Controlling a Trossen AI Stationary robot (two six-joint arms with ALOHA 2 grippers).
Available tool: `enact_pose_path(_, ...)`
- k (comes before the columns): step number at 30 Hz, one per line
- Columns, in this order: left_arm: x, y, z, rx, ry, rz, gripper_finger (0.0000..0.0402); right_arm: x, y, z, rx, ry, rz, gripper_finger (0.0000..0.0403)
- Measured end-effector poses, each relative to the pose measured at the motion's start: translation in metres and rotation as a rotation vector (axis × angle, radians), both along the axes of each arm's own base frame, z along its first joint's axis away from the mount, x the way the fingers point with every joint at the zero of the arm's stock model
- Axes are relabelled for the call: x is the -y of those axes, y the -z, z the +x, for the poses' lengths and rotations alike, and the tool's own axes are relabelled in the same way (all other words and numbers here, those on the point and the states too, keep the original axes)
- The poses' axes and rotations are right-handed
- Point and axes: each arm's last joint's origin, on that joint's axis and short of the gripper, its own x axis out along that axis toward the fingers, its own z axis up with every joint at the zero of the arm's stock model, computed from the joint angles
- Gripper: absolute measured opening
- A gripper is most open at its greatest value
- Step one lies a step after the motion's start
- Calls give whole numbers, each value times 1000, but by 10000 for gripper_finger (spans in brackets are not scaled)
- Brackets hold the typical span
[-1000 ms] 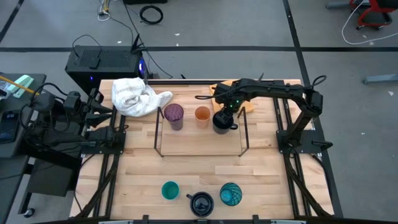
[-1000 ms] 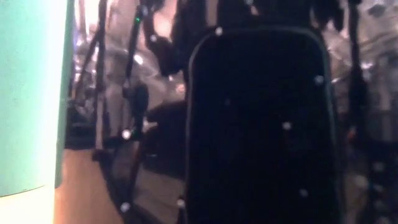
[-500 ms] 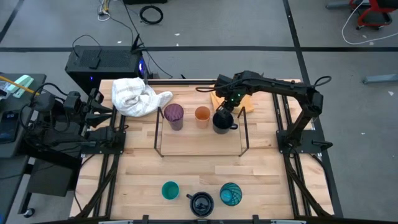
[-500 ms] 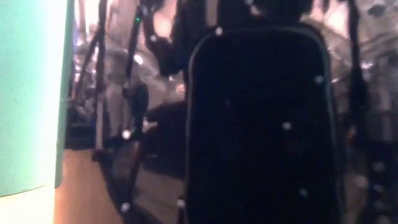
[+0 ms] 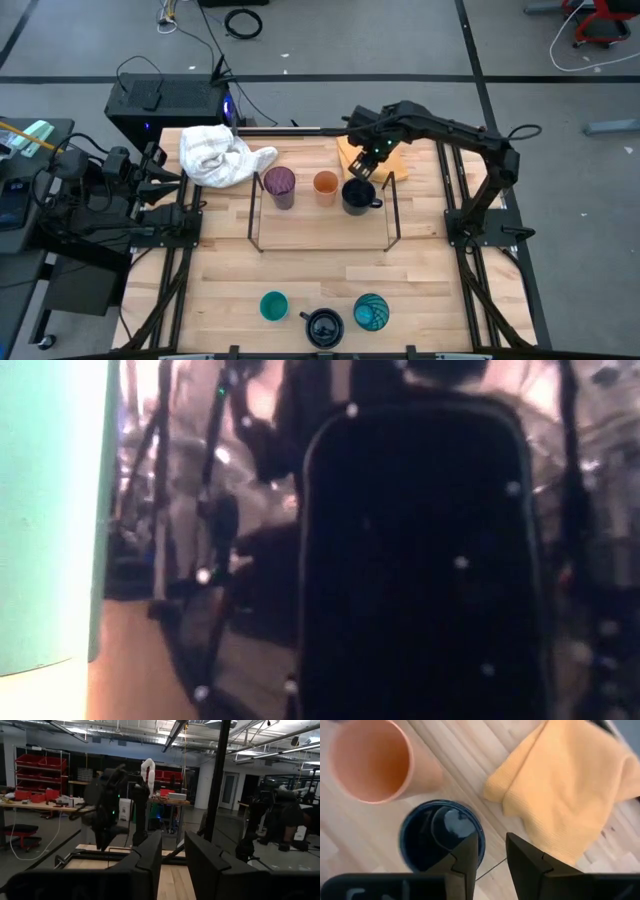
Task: Stack small to large cups/mugs on shelf
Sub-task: Put the blue mug on the shelf
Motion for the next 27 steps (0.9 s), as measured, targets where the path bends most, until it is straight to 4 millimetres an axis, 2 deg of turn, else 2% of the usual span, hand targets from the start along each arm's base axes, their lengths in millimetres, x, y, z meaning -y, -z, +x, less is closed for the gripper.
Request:
enact_pose_path(5, 0, 0, 0, 1, 0, 0, 94, -18, -36, 4, 115, -30, -27, 107)
enact_pose_path(9, 0, 0, 0, 2, 0, 0, 93, -47, -61, 10, 231, -75, -29, 107)
enact_pose_path(12, 0, 0, 0, 2, 0, 1, 92, -77, -73, 16, 316, -117, -9, 107)
enact_pose_path(20, 0, 0, 0, 3, 0, -1, 87, -171, -87, 39, 606, -251, 32, 107)
enact_pose_path(24, 0, -1, 0, 10, 0, 0, 90, -216, -85, 43, 677, -335, 75, 107)
enact_pose_path(27, 0, -1, 0, 10, 0, 0, 93, -242, -76, 46, 665, -395, 78, 107)
